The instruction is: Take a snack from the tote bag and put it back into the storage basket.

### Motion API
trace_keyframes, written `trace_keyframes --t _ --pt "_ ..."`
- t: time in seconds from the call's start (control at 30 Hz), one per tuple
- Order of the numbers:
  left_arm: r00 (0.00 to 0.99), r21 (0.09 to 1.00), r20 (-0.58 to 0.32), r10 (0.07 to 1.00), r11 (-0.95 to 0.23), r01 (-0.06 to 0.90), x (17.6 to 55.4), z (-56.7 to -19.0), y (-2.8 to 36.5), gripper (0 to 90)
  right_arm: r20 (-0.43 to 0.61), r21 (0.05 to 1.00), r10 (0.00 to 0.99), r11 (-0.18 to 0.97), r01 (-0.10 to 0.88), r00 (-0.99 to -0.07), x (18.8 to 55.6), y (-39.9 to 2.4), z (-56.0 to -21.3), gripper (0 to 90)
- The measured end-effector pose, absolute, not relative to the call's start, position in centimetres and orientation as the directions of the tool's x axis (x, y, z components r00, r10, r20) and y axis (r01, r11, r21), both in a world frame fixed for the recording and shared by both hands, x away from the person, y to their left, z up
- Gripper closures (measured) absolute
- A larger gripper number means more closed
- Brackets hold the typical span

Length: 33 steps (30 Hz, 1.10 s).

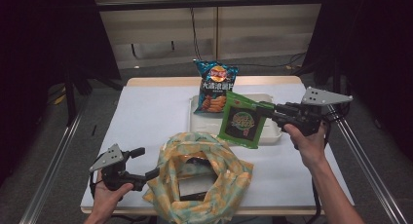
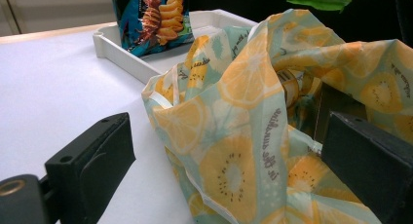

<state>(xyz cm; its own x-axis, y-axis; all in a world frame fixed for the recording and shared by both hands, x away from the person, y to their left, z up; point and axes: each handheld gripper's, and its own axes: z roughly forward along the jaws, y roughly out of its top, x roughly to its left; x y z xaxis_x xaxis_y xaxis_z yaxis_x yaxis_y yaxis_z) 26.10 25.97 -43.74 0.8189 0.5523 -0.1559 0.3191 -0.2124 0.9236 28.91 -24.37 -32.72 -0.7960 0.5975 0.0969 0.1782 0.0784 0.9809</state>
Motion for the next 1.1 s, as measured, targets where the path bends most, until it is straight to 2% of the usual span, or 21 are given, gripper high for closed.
trace_keyframes --t 0.57,1.1 --pt "0.826 0.925 -0.167 0.539 -0.205 0.32 26.3 -43.9 26.1 4.7 0.124 0.961 0.639 0.115 0.253 -0.759 34.5 -26.9 -34.7 77.9" --pt "0.822 0.924 -0.167 0.544 -0.204 0.323 26.4 -43.9 26.2 4.7 0.165 0.942 0.707 0.095 0.323 -0.687 39.1 -28.2 -36.9 84.5"
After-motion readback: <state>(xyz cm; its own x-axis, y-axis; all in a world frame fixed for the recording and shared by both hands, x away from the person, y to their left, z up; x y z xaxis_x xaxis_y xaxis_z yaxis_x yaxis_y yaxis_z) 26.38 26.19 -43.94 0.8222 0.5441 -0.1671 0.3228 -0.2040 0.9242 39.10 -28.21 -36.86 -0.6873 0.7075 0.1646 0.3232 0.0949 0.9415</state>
